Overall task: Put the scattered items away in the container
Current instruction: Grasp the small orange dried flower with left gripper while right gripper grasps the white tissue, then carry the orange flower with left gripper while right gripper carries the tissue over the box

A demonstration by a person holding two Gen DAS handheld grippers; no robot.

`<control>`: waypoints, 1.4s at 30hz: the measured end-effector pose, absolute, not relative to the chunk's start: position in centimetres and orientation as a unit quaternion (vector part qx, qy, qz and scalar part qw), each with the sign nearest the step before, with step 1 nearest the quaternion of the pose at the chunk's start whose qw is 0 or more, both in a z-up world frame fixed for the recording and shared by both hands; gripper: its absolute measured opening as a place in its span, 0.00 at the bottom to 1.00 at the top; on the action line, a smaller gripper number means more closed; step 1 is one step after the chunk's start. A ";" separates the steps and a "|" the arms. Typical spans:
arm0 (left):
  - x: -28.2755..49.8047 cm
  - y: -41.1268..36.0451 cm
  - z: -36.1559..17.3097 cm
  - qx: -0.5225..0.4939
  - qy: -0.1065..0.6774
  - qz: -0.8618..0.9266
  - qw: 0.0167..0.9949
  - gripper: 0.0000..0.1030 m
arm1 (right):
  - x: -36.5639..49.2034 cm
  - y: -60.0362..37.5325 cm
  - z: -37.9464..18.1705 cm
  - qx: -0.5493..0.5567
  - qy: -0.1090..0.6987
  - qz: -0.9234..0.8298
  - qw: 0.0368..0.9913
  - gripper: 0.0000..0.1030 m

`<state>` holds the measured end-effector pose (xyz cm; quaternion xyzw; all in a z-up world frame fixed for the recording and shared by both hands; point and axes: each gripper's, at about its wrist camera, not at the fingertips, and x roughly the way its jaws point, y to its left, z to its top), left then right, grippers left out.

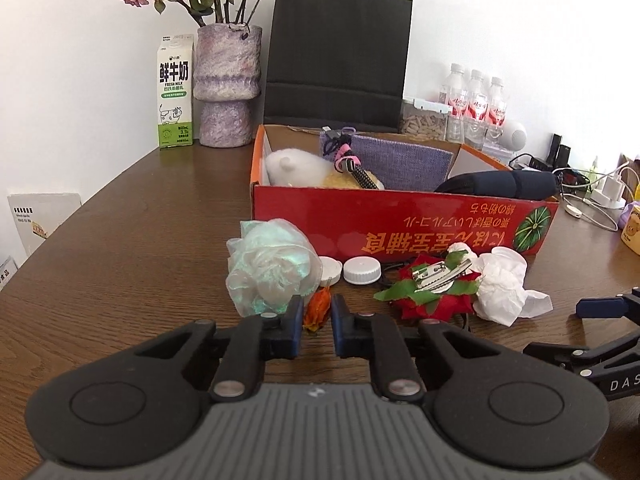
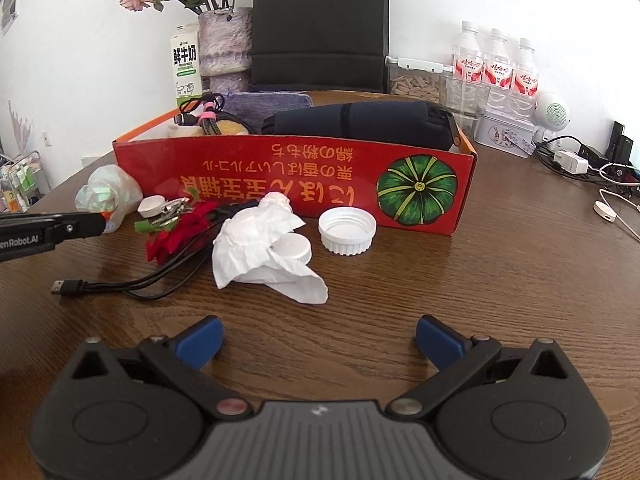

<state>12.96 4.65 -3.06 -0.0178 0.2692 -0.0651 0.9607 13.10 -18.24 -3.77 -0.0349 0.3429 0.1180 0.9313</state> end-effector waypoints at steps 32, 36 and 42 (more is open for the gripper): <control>12.8 5.5 -3.3 -0.056 0.258 -0.083 0.961 0.15 | 13.5 -15.2 -0.9 -0.065 0.272 0.166 0.946 0.18; 12.5 5.4 -3.2 -0.050 0.248 -0.077 0.965 0.15 | 13.0 -16.0 0.2 -0.053 0.258 0.166 0.950 0.18; 11.5 4.4 -2.0 -0.026 0.208 -0.056 0.976 0.15 | 12.6 -16.6 3.0 -0.038 0.221 0.172 0.959 0.18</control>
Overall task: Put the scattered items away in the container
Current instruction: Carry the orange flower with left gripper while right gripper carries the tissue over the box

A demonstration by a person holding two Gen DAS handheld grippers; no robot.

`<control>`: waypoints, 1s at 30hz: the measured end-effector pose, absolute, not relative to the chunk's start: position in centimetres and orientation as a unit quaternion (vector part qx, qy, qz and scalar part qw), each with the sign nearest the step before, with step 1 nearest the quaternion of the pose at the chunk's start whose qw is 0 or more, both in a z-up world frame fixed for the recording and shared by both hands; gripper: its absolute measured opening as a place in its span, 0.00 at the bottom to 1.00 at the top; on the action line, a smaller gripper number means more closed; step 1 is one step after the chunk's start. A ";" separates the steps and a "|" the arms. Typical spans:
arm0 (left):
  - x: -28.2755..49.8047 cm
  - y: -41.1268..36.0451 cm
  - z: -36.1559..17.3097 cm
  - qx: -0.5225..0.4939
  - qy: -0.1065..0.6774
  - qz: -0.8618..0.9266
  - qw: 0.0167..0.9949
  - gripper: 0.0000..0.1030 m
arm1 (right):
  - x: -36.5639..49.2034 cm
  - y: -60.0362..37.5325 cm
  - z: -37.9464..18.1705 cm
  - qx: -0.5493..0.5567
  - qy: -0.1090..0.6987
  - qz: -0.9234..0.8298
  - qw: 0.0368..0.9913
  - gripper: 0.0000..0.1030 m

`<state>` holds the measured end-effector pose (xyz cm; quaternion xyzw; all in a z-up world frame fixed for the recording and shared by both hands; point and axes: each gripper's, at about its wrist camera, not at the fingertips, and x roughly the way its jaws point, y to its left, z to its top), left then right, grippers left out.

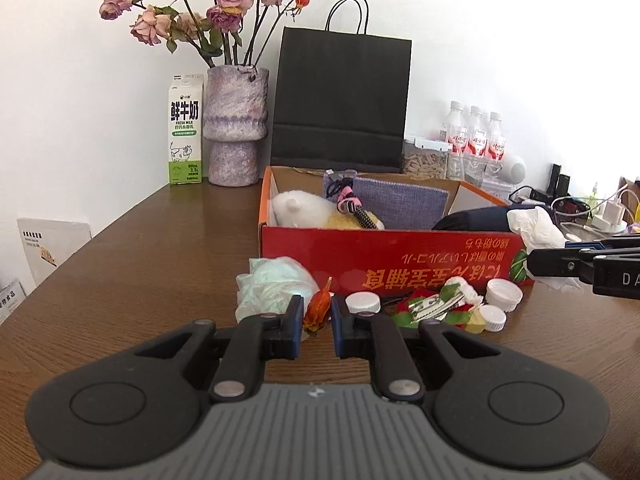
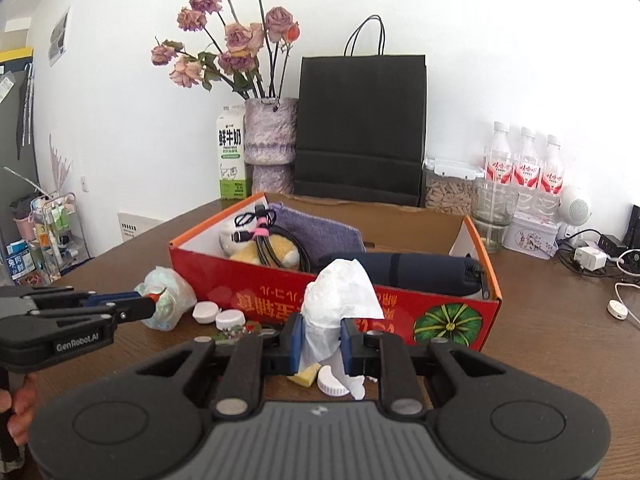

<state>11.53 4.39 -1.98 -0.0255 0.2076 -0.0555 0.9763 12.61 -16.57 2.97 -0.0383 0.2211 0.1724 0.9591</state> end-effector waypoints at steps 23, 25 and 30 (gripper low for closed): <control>22.8 -1.8 2.4 -0.086 0.161 -0.076 0.980 0.15 | 23.9 -18.4 5.1 0.072 0.139 0.130 0.979 0.18; 23.8 -2.1 1.8 -0.082 0.168 -0.075 0.979 0.15 | 24.8 -18.2 4.4 0.069 0.142 0.130 0.979 0.18; 25.9 -2.7 0.8 -0.071 0.184 -0.071 0.978 0.15 | 27.1 -18.2 2.8 0.060 0.165 0.135 0.975 0.18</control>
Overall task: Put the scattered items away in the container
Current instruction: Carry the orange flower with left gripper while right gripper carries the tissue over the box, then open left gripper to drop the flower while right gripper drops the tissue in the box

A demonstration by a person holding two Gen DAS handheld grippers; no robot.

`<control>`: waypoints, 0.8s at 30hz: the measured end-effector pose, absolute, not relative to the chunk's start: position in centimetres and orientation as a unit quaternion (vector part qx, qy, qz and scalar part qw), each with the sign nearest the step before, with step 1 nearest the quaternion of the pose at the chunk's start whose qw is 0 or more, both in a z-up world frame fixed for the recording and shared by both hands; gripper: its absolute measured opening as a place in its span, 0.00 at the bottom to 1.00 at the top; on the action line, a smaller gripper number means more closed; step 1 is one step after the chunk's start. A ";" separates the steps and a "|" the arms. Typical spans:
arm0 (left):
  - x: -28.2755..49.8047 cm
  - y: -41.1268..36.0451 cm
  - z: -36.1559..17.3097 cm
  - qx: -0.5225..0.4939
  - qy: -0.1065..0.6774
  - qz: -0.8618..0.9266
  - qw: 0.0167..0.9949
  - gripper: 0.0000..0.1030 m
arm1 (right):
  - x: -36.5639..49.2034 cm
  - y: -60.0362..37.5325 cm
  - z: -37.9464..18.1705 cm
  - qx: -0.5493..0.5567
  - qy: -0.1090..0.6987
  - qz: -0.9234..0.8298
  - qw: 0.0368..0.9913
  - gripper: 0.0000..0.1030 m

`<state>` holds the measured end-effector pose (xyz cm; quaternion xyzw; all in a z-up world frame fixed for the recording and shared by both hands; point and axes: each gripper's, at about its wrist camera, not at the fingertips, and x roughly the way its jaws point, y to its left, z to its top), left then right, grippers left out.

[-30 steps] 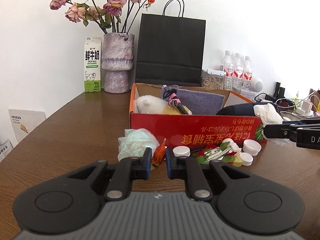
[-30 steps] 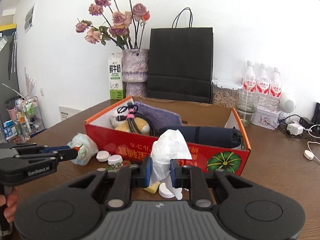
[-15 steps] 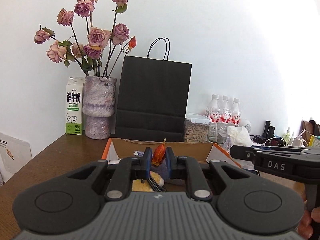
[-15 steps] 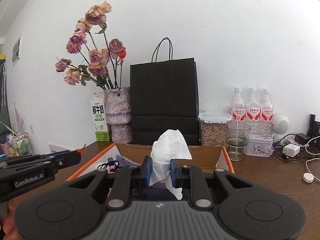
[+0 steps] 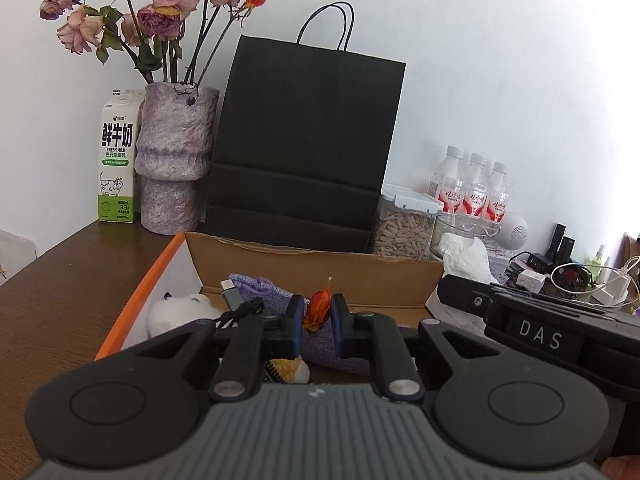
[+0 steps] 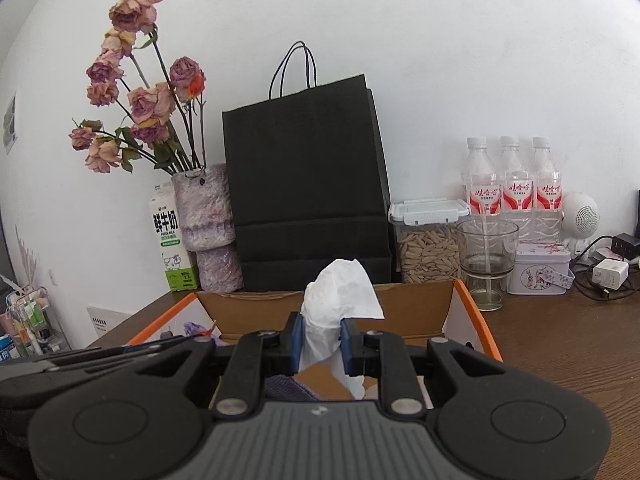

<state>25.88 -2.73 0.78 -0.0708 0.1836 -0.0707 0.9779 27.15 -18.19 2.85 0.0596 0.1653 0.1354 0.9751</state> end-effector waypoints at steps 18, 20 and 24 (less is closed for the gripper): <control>26.2 -3.4 0.0 -0.026 0.169 -0.059 0.984 0.16 | 28.5 -18.2 1.9 0.035 0.182 0.125 0.975 0.49; 25.8 -3.2 0.3 -0.024 0.156 -0.050 0.986 0.25 | 28.1 -18.3 2.4 0.035 0.172 0.122 0.977 0.76; 25.1 -2.6 1.0 -0.038 0.124 -0.007 0.991 0.75 | 27.6 -19.0 3.5 0.044 0.153 0.100 0.982 0.97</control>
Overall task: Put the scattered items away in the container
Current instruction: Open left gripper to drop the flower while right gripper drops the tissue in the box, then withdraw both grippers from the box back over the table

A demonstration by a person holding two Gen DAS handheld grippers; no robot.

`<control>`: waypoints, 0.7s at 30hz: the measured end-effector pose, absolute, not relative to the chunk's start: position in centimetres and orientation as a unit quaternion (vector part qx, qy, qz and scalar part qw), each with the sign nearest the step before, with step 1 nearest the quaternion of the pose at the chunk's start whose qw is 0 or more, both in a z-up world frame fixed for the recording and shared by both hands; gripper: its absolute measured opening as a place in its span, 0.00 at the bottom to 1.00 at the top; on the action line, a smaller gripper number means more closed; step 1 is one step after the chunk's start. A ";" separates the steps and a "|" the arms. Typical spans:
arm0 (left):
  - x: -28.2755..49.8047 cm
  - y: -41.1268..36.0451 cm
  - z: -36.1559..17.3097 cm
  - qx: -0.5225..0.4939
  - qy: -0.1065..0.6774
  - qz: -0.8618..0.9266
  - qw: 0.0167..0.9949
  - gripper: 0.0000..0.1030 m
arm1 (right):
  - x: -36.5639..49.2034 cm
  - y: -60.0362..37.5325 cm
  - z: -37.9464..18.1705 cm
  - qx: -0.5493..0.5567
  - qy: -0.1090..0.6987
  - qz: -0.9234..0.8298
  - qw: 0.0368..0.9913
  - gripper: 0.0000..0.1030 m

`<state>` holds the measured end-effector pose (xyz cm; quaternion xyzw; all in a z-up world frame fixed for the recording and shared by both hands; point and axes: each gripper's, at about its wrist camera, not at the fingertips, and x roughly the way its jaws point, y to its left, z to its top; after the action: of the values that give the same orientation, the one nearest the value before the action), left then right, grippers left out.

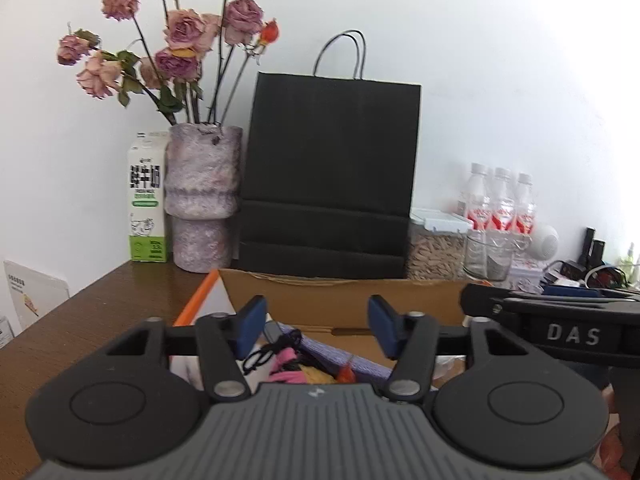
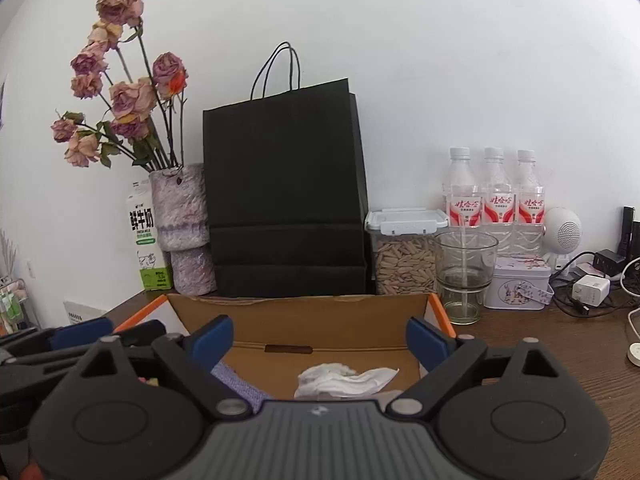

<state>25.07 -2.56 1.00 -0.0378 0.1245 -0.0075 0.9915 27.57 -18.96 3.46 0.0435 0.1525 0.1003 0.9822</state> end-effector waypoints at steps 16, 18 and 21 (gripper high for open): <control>24.8 -1.2 1.0 -0.059 0.103 0.043 0.992 1.00 | 27.3 -19.3 4.1 0.057 0.153 0.107 0.981 1.00; 24.8 -1.2 1.0 -0.060 0.102 0.043 0.992 1.00 | 27.3 -19.3 4.0 0.058 0.154 0.106 0.981 1.00; 24.7 -1.3 0.9 -0.058 0.098 0.043 0.993 1.00 | 27.4 -19.3 3.9 0.058 0.157 0.106 0.980 1.00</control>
<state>24.68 -1.26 0.87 -0.0579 0.0978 0.0425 0.9926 27.42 -19.31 3.94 0.0582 0.1570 0.1061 0.9802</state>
